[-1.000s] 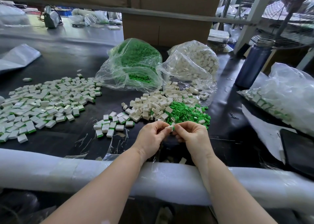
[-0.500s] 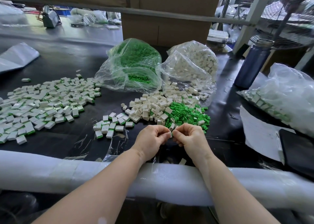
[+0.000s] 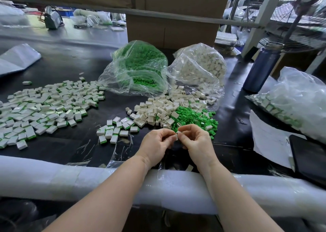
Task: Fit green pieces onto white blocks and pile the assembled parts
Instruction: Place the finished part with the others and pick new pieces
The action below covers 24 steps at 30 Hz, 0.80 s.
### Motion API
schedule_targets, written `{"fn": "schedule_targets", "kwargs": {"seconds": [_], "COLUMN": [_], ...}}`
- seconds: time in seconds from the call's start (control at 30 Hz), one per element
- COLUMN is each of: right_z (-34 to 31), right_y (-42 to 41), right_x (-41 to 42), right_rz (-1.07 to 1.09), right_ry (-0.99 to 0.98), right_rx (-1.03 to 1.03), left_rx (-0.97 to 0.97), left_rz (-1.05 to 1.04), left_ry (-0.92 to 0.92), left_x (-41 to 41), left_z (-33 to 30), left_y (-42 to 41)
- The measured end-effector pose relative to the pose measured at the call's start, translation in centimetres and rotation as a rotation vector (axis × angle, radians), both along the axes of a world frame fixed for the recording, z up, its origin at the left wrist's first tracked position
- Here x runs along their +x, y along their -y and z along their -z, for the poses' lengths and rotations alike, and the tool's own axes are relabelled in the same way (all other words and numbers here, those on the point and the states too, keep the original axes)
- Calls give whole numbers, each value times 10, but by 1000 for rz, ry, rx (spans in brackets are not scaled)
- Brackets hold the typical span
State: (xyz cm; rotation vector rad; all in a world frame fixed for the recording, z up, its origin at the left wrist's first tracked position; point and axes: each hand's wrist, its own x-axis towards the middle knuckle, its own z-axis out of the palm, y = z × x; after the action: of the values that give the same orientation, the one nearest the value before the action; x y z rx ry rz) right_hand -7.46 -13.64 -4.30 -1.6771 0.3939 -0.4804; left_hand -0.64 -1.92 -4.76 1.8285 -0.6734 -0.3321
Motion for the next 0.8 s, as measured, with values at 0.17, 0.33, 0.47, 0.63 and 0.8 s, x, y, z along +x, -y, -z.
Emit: {"fn": "schedule_targets", "kwargs": {"seconds": [0.17, 0.33, 0.47, 0.63, 0.8], "right_z": [-2, -5, -6, -5, -4], "right_y": [1, 0, 0, -2, 0], "right_x": [-2, -4, -4, -4, -2], "right_rz": [-10, -77, -98, -76, -1], "right_ry": [14, 28, 43, 41, 60], "right_rx": [91, 139, 101, 39, 46], "left_rx": [-58, -94, -116, -106, -29], "left_rz": [7, 2, 40, 20, -10], "left_ry": [-54, -111, -144, -105, 11], "left_x": [0, 2, 1, 1, 1], "left_z": [-1, -2, -1, -1, 1], "left_y": [0, 1, 1, 0, 1]}}
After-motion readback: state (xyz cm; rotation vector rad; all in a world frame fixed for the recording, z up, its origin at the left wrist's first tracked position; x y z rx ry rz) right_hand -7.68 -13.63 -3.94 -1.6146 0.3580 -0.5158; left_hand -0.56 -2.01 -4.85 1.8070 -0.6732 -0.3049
